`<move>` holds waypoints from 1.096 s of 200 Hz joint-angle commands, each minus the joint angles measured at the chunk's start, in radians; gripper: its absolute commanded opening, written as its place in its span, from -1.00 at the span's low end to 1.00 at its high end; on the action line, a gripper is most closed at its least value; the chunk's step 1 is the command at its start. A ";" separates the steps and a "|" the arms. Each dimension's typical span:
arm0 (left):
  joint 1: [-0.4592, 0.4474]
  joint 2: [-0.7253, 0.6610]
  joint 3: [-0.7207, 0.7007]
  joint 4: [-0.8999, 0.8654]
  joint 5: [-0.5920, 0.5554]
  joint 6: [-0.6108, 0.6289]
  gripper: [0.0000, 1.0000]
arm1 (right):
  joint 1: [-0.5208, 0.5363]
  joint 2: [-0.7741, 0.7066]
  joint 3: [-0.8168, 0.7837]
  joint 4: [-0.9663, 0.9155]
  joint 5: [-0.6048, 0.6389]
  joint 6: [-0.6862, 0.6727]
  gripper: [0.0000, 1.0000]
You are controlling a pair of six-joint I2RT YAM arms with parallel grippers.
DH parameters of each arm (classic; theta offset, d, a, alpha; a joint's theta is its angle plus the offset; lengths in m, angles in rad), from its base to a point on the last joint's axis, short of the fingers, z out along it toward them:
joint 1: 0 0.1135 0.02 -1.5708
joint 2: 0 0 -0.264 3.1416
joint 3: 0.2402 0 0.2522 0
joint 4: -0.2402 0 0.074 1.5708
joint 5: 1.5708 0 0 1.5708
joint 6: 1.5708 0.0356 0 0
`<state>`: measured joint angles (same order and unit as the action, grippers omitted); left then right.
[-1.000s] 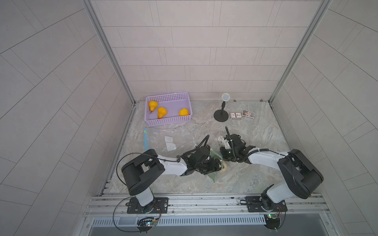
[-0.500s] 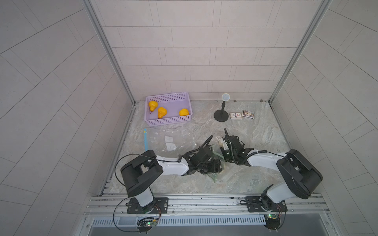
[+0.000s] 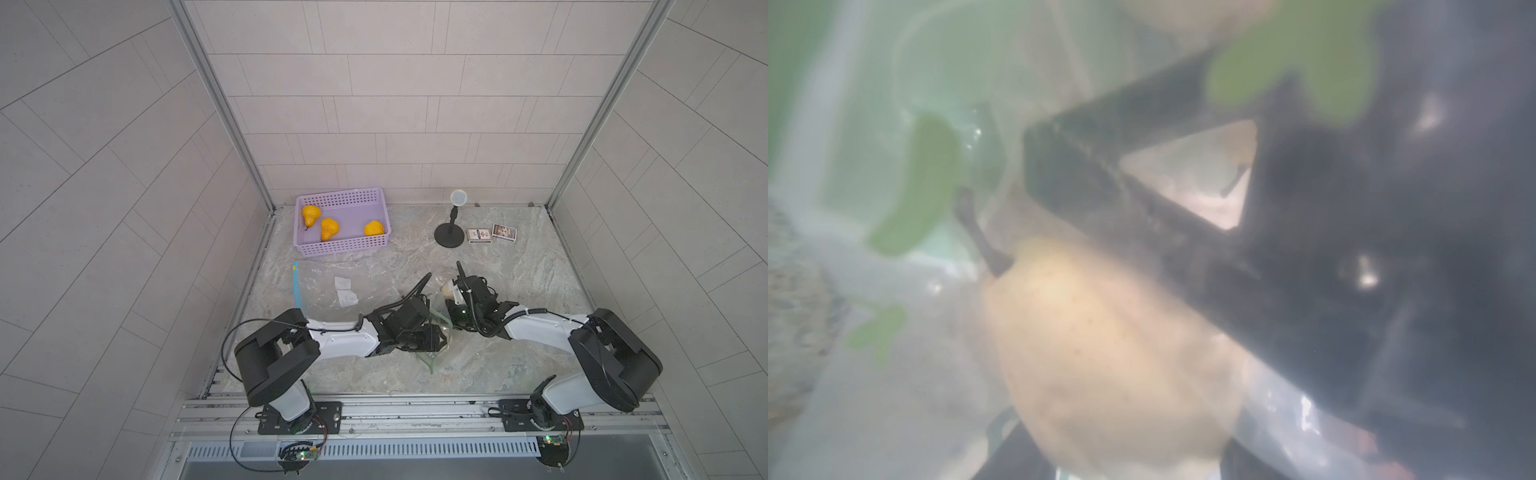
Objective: Open the zip-top bag and take out the pear
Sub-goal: Pick up the pear from the zipper food storage bag, then place the pear in the basket.
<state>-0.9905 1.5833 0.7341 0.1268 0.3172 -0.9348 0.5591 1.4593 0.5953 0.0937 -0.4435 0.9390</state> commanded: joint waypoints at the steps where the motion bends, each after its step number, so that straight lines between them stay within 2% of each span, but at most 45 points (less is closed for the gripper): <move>1: 0.028 -0.090 0.005 -0.039 -0.021 0.067 -0.10 | -0.023 -0.029 -0.016 -0.113 0.017 -0.016 -0.34; 41: 0.087 -0.203 0.003 -0.186 0.082 0.135 -0.12 | -0.088 -0.017 -0.027 -0.140 0.104 -0.021 -0.38; 78: 0.171 -0.316 0.034 -0.415 0.087 0.253 -0.16 | -0.100 -0.097 -0.054 -0.075 0.110 0.021 -0.37; 121: 0.313 -0.501 0.080 -0.565 0.081 0.312 -0.15 | -0.111 -0.309 -0.002 -0.217 0.149 -0.004 -0.14; 134: 0.372 -0.525 0.116 -0.613 0.116 0.336 -0.15 | -0.136 -0.348 0.021 -0.268 0.166 -0.035 -0.07; 146: 0.409 -0.516 0.154 -0.639 0.150 0.366 -0.15 | -0.186 -0.340 0.024 -0.302 0.153 -0.064 -0.04; 168: 0.509 -0.457 0.263 -0.743 0.186 0.444 -0.16 | -0.293 -0.300 0.077 -0.328 0.054 -0.107 -0.02; 186: 0.630 -0.420 0.334 -0.701 0.207 0.459 -0.16 | -0.350 -0.301 0.087 -0.335 0.044 -0.149 0.01; 197: 0.702 -0.351 0.416 -0.690 0.211 0.473 -0.17 | -0.375 -0.298 0.098 -0.334 0.053 -0.184 0.04; 219: 0.796 -0.158 0.584 -0.668 0.133 0.512 -0.16 | -0.429 -0.245 0.142 -0.360 0.005 -0.270 0.09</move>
<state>-0.2790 1.2747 1.1770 -0.5697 0.4995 -0.5079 0.1726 1.1732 0.6792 -0.2214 -0.3946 0.7837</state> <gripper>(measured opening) 0.578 0.541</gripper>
